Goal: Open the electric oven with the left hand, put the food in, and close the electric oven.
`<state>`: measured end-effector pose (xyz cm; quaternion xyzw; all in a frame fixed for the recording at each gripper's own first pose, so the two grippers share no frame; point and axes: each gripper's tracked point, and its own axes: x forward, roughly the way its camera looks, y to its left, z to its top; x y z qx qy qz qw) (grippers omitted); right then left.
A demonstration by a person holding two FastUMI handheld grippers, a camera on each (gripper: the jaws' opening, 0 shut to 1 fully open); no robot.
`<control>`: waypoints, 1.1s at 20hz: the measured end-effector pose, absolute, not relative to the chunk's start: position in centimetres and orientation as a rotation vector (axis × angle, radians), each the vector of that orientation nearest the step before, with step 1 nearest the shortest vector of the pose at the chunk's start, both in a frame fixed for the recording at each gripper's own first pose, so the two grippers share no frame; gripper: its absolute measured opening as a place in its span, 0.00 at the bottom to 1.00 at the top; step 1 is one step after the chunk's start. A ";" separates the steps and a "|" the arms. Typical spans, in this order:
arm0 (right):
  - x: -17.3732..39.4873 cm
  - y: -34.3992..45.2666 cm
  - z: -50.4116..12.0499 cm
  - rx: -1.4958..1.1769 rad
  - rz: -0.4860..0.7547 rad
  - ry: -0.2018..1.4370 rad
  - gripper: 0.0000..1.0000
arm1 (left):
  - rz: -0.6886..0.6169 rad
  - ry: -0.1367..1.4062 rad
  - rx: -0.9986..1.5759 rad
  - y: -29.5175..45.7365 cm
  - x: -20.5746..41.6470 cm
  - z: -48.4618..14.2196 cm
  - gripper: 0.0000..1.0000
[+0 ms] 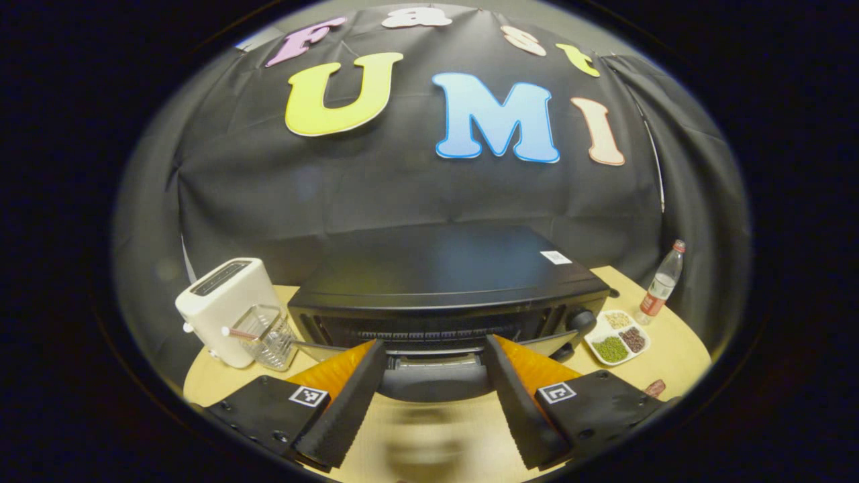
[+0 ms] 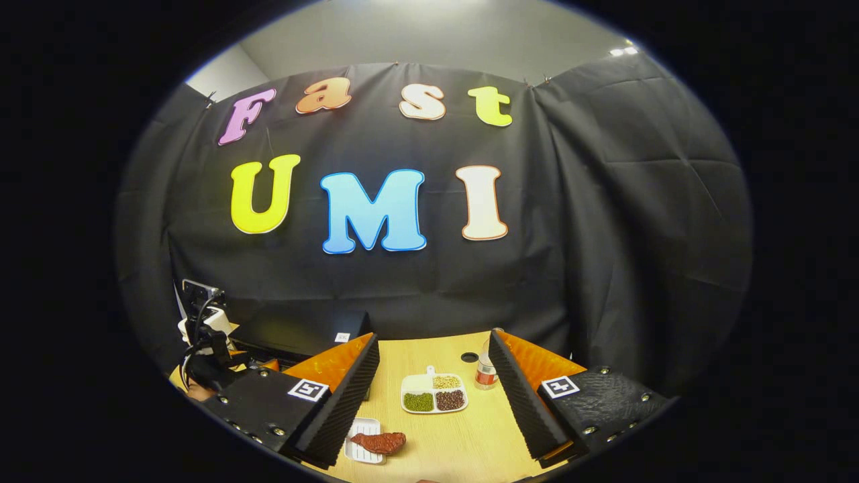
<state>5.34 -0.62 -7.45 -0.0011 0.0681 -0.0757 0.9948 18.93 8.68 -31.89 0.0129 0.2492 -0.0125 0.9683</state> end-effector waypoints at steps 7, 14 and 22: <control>4.2 -0.4 -7.5 -0.009 -0.146 0.136 0.99 | -0.030 0.541 0.023 8.5 15.9 -33.2 1.00; 3.3 -0.3 -7.7 0.000 -0.143 0.140 0.99 | -0.044 0.609 0.042 8.3 12.7 -35.5 0.98; 2.5 -0.3 -7.4 -0.004 -0.136 0.137 0.99 | -0.062 0.732 0.001 8.0 9.2 -39.6 0.98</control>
